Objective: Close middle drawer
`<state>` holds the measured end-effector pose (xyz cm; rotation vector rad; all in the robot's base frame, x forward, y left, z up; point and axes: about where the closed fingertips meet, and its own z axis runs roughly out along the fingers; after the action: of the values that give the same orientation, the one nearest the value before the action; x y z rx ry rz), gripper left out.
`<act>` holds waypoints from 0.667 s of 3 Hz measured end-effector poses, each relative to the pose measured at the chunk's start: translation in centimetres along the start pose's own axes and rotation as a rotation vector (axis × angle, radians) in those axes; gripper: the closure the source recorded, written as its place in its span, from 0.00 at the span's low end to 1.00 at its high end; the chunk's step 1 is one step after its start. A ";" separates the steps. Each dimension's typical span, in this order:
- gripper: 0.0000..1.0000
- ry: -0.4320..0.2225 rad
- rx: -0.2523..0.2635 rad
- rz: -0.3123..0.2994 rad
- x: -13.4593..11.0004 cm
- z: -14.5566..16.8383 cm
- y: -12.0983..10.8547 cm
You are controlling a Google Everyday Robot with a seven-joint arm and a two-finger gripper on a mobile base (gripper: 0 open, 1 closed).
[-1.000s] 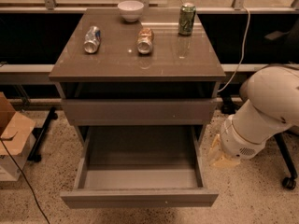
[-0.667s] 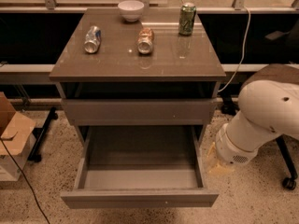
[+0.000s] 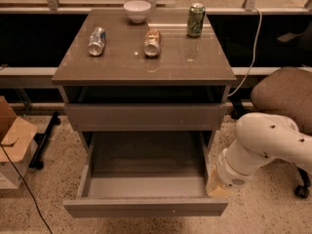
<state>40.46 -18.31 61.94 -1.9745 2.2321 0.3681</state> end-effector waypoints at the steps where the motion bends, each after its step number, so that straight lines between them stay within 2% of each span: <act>1: 1.00 -0.055 -0.029 0.017 1.1 4.6 0.1; 2: 1.00 -0.101 -0.054 0.047 2.3 8.7 0.5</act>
Offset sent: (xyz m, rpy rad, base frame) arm -0.0202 0.0007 -0.1378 0.1616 0.0803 -0.0770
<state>39.14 -18.13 53.04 -1.8860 2.2317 0.5266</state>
